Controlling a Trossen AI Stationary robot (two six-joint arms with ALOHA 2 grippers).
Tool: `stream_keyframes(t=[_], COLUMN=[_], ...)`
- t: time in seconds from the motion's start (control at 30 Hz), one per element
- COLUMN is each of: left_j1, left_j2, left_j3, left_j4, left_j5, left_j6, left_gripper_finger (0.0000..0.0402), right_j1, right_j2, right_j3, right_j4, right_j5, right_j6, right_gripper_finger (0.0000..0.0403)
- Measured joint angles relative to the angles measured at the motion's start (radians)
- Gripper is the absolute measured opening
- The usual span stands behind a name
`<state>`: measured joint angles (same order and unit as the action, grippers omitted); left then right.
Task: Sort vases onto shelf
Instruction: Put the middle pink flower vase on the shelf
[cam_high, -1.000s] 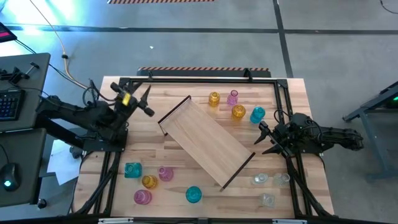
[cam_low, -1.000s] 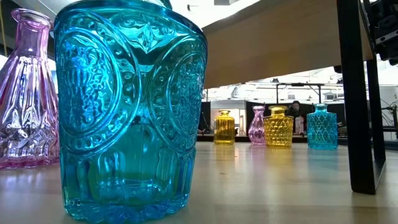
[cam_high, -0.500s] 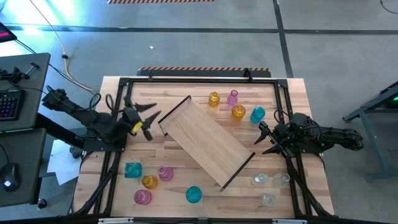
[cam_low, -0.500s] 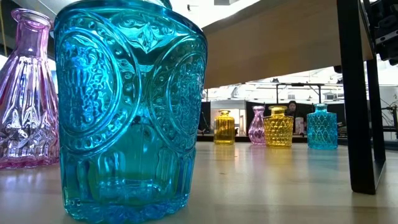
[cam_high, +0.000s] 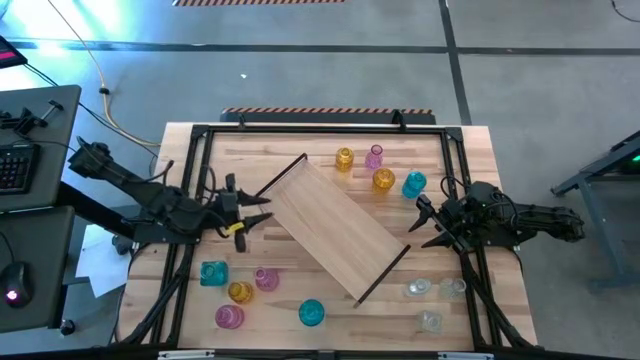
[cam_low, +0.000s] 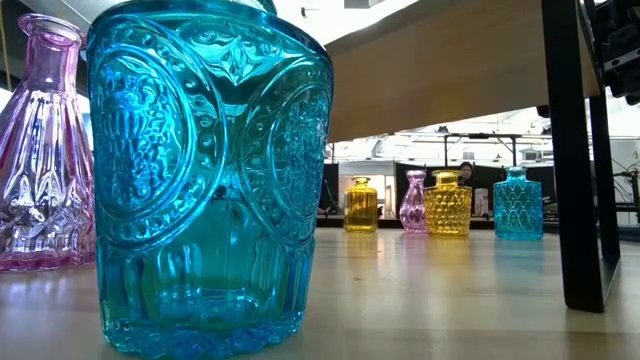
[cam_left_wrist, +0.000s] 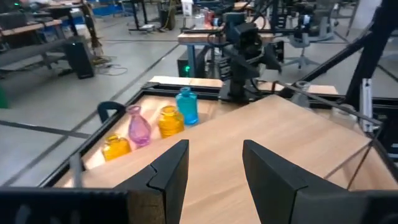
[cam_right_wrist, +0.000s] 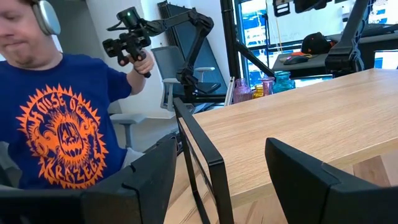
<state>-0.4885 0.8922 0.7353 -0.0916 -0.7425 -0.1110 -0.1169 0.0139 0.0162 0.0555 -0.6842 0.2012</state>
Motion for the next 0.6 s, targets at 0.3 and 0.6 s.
stream_keyframes(t=[0.3, 0.6], left_j1=[0.173, 0.346], left_j2=[0.062, 0.152], left_j3=[0.114, 0.266], left_j4=[0.088, 0.083], left_j5=[0.063, 0.215], left_j6=[0.159, 0.241], left_gripper_finger=[0.0142, 0.0142], right_j1=[0.000, 0.000], right_j2=[0.000, 0.000], right_j3=[0.000, 0.000], right_j4=[0.000, 0.000], right_j5=[0.000, 0.000], right_j6=[0.000, 0.000], right_gripper_finger=[0.0229, 0.0229])
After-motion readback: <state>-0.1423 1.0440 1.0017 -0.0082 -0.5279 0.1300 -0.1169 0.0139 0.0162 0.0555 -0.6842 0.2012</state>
